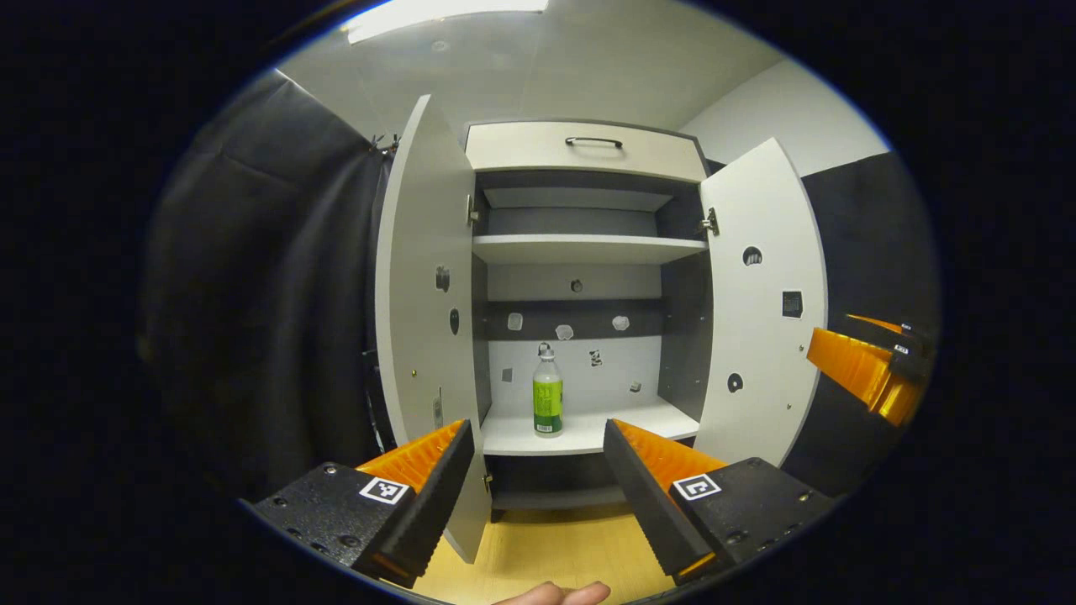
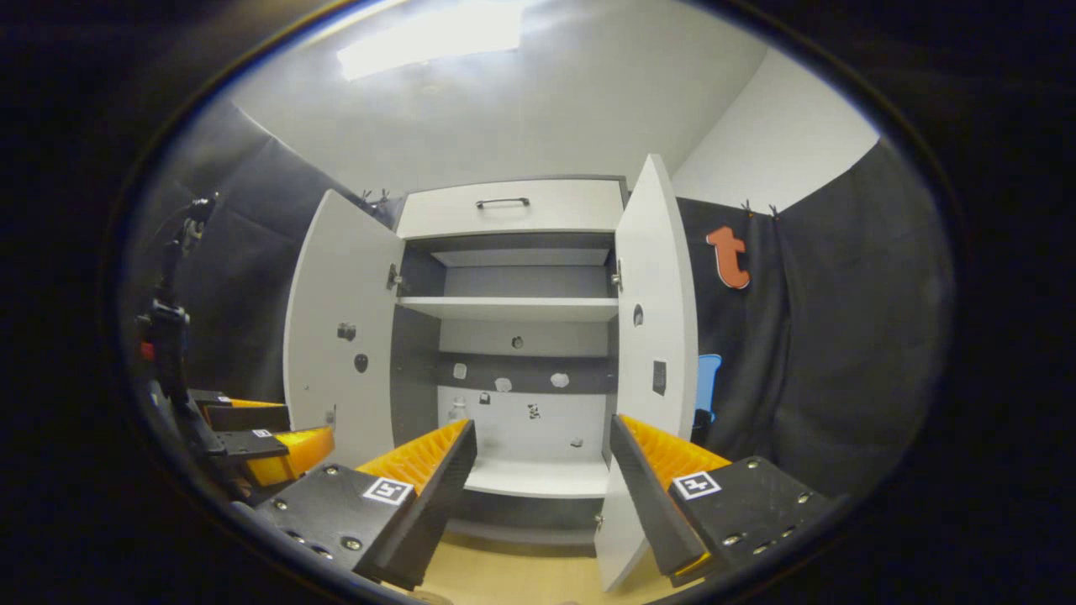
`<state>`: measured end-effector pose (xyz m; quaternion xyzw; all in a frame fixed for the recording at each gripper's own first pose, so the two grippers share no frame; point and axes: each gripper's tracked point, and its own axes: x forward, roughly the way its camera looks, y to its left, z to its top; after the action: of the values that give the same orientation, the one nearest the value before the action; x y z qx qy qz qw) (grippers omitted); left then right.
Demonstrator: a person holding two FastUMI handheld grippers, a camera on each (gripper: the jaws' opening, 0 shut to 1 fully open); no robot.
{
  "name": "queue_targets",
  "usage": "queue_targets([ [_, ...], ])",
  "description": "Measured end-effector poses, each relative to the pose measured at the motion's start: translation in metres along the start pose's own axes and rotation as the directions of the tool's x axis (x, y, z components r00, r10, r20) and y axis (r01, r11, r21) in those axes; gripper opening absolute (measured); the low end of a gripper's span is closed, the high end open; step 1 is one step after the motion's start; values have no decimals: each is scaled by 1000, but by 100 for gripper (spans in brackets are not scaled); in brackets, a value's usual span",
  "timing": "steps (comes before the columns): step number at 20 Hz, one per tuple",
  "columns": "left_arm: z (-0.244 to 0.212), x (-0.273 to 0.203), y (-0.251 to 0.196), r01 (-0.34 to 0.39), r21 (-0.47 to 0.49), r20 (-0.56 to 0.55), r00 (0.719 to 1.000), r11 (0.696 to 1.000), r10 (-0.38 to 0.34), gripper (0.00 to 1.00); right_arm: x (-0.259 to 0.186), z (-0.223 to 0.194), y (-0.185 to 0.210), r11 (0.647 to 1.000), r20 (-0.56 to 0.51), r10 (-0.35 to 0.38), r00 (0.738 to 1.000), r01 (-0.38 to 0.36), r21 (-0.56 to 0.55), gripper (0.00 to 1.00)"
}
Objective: Grasp the bottle in the cabinet with the left hand and place it on the coaster, then close the right door with the right hand and the left door with the left hand.
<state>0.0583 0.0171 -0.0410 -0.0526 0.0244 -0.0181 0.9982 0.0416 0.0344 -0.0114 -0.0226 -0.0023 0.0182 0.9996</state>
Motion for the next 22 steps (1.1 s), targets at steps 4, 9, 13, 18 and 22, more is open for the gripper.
queue_targets([
  [4, -10, 27, 0, 44, 0, -3, 999, 999, -44, 98, 18, -5, 2, 1000, 16, -1, 1000, 1, -25, 96],
  [9, -16, 64, 2, 70, -16, -5, 997, 997, -71, 100, 41, -18, 13, 999, 9, 10, 1000, -10, -41, 96],
  [13, -18, 95, 5, 81, -13, 6, 997, 997, -81, 98, 60, -24, 21, 999, 11, 9, 1000, -8, -42, 96],
  [18, -23, 141, 4, 94, -50, 15, 995, 994, -94, 98, 78, -30, 18, 999, 15, -9, 1000, 10, -40, 96],
  [22, -31, 190, -1, 103, -30, 26, 994, 994, -102, 100, 86, -35, 6, 997, 10, -42, 999, 43, -56, 96],
])
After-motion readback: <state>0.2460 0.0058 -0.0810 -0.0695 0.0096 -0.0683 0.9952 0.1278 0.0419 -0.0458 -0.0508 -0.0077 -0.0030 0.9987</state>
